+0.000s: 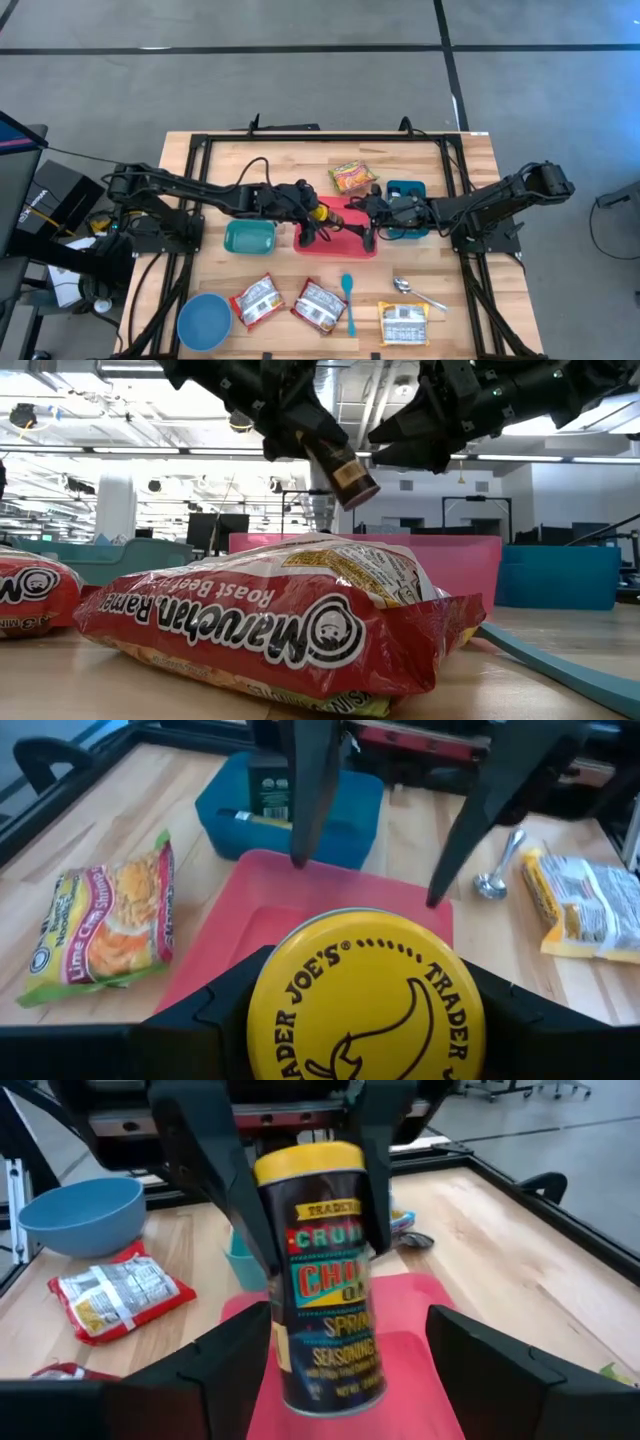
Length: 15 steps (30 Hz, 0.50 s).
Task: Pick & Place Food Item
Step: Put the yellow seasoning bottle into the blue bin
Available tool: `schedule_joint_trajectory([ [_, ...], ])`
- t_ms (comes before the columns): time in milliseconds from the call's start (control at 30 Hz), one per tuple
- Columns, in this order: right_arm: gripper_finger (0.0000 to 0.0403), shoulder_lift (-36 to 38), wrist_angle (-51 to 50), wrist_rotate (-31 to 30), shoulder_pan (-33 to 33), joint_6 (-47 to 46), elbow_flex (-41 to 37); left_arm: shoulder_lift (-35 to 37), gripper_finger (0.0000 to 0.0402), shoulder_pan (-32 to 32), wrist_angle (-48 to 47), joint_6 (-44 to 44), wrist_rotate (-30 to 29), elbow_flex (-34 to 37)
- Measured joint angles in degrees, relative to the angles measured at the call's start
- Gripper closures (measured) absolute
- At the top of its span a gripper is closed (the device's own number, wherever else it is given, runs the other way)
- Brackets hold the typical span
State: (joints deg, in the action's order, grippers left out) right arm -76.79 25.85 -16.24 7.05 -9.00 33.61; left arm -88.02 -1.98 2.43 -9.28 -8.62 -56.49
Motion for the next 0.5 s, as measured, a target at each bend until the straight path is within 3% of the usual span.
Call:
schedule_joint_trajectory([
  [167,0.014,0.0,-0.6,2.9,-0.1,0.0,0.0,-0.9,0.0182,1.1,2.4,-0.1,2.6,0.0],
  [500,0.014,-0.5,-1.6,2.9,-0.5,-1.1,0.0,-1.6,0.0182,1.6,4.8,-1.0,4.5,0.0],
])
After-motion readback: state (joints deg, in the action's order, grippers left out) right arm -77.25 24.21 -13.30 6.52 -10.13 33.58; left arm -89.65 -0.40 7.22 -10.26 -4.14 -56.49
